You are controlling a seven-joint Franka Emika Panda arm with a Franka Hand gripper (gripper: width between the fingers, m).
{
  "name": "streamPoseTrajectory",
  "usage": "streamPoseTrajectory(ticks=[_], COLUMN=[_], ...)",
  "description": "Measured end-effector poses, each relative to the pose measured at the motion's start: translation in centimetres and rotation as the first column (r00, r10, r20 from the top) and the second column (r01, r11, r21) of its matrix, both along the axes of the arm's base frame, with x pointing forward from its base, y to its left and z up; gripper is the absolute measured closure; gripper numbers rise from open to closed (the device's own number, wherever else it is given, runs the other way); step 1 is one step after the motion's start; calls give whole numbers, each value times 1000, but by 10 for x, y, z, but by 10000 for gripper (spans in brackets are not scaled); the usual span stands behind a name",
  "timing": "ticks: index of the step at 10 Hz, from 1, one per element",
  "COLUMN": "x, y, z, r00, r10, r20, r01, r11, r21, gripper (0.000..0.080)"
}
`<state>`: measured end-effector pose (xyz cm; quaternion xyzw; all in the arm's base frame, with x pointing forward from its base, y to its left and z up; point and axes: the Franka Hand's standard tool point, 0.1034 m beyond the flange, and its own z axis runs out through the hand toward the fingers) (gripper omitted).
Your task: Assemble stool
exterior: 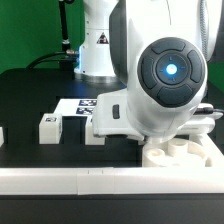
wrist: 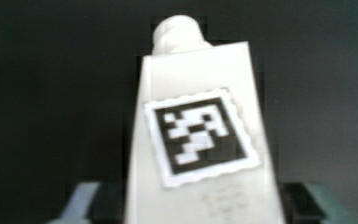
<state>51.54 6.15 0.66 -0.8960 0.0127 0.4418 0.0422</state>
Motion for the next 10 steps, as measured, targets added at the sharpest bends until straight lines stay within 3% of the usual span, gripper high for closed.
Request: streamPoseTrajectory(ticks=[5,6,10], x=[4,7,24], y=[-6,-4,9], z=[4,12,71], r00=[1000,1000,999], r10=[14,12,40], r20=[10,14,25], r01=[-14,-13,-41], r11=[1000,1000,999], r21=[28,24,28], gripper=[475,475,474])
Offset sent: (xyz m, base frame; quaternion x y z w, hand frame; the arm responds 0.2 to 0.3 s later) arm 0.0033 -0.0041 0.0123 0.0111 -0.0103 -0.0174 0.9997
